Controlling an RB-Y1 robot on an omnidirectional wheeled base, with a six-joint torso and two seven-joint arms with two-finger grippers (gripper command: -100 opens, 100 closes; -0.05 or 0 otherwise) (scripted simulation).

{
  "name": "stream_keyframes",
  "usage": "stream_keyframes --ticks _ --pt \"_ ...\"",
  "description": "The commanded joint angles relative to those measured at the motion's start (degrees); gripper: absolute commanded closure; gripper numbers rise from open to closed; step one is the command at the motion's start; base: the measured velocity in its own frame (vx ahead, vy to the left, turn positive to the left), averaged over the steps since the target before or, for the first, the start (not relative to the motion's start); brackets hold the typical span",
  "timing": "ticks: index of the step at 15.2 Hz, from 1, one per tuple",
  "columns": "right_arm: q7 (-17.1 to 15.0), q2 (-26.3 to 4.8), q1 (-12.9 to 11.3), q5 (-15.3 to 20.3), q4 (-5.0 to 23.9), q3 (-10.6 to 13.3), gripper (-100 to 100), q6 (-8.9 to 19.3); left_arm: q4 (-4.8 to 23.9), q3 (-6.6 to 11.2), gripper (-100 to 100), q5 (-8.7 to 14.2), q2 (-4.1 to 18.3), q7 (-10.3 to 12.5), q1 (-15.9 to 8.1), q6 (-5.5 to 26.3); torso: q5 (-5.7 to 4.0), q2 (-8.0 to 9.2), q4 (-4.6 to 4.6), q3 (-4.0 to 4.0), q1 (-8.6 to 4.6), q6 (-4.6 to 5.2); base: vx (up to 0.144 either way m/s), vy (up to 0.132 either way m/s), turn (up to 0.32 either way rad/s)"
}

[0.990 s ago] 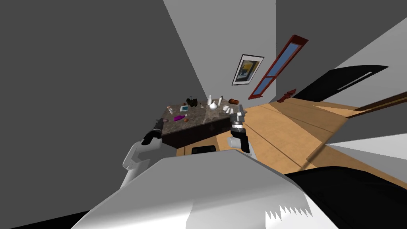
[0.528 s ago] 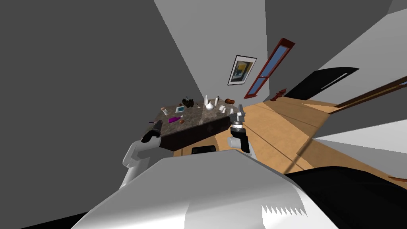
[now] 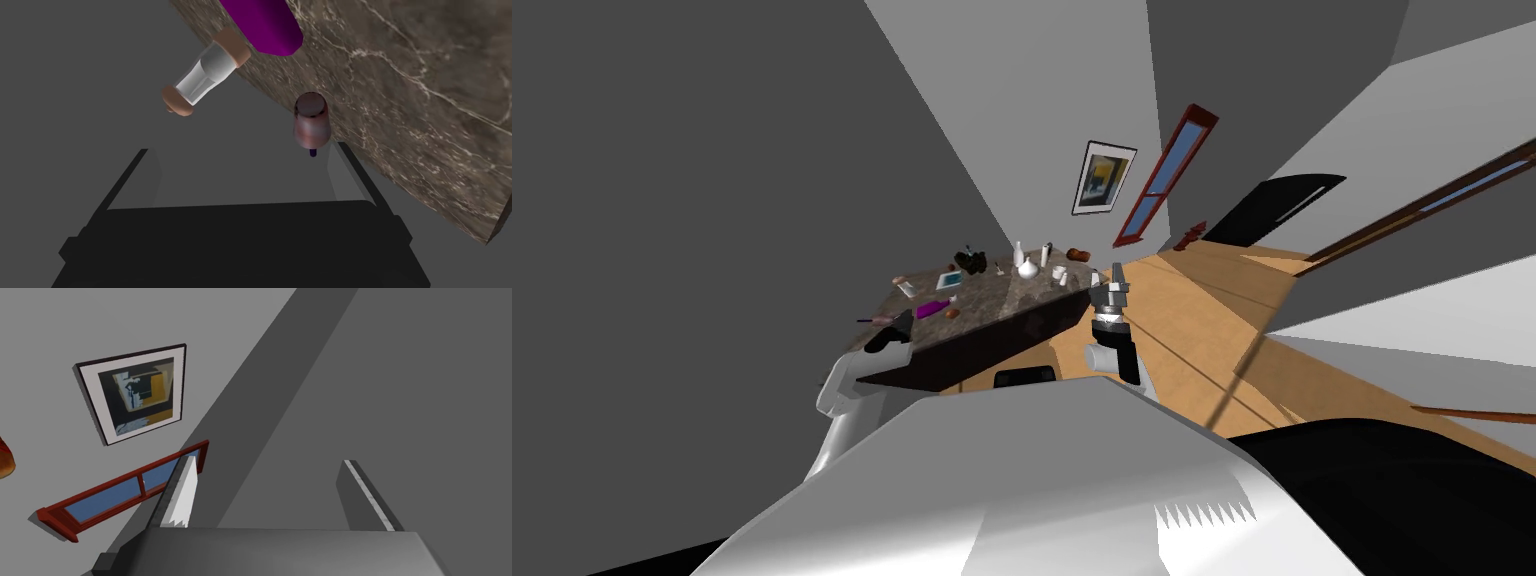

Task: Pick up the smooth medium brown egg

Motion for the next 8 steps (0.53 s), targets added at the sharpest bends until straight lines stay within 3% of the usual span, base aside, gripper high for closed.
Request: stream_keyframes --ticks 1,8 --pt "0.0 0.0 0.0 0.0 0.0 0.0 0 0.0 0.6 0.45 -100 0.1 0.1 -0.4 -0.5 2.1 0.00 0.00 0.00 0.00 0.00 0.00 0.038 -0.100 -0.116" --pt "0.0 0.0 0.0 0.0 0.0 0.0 0 0.0 3.8 2.26 -100 1.1 0.9 -2.0 -2.1 8.7 0.01 -0.04 -0.01 -0.02 0.00 0.01 0.062 -0.097 -0.133"
